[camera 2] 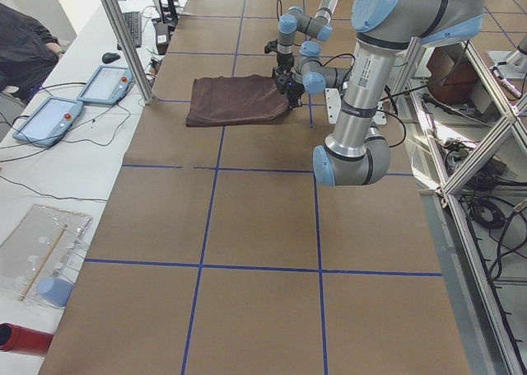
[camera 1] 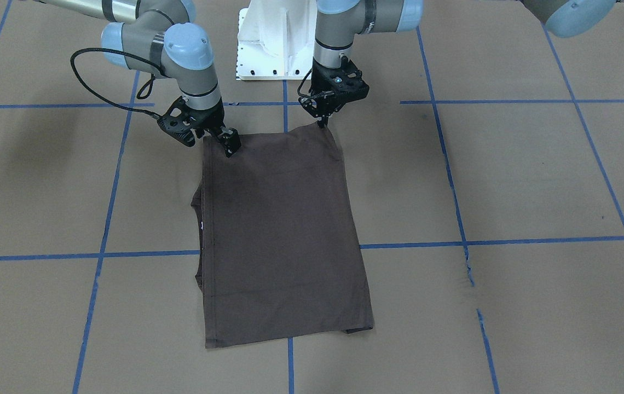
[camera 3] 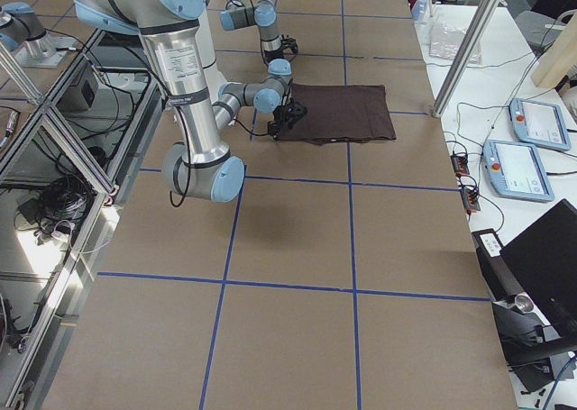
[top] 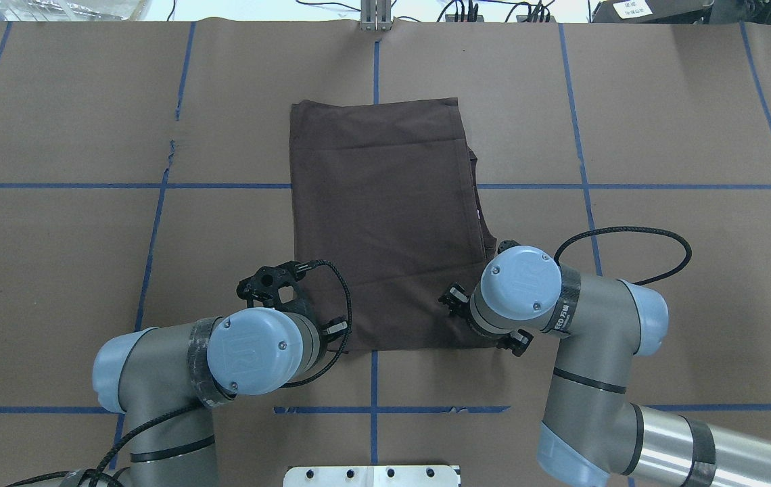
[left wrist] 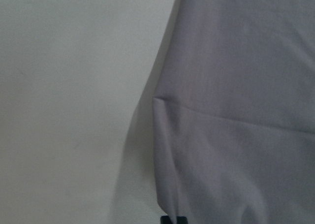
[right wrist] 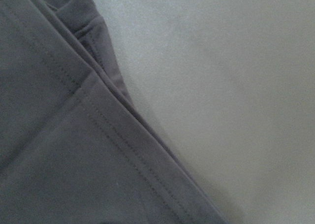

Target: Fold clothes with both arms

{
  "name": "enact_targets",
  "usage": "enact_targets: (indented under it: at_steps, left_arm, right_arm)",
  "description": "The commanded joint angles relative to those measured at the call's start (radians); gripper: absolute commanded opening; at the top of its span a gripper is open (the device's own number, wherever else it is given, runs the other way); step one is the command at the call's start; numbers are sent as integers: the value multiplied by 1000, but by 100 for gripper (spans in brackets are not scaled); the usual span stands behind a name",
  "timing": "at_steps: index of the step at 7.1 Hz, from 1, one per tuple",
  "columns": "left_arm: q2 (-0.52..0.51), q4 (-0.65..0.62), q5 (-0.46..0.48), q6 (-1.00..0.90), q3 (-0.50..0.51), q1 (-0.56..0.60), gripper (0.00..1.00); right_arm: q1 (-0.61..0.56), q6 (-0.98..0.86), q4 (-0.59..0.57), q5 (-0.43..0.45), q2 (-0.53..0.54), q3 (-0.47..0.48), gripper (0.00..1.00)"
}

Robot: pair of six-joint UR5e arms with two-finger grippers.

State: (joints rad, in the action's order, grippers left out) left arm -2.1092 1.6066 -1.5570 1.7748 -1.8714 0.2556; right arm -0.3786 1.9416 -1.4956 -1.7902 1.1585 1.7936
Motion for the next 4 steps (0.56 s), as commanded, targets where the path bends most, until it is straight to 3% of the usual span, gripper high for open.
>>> enact_targets:
  at_steps: [1,3,4]
  left_arm:
    - [0,-1,2,0,0,1,0]
    - [0,-1,2,0,0,1,0]
    - [0,-2,0,0,0,1,0]
  right_arm:
    - [4,-1,0,-1,1,-2,100]
    - [10,0,-9,-1,0,-3,100]
    - [10,-1,-9,-1,-2,-5,93]
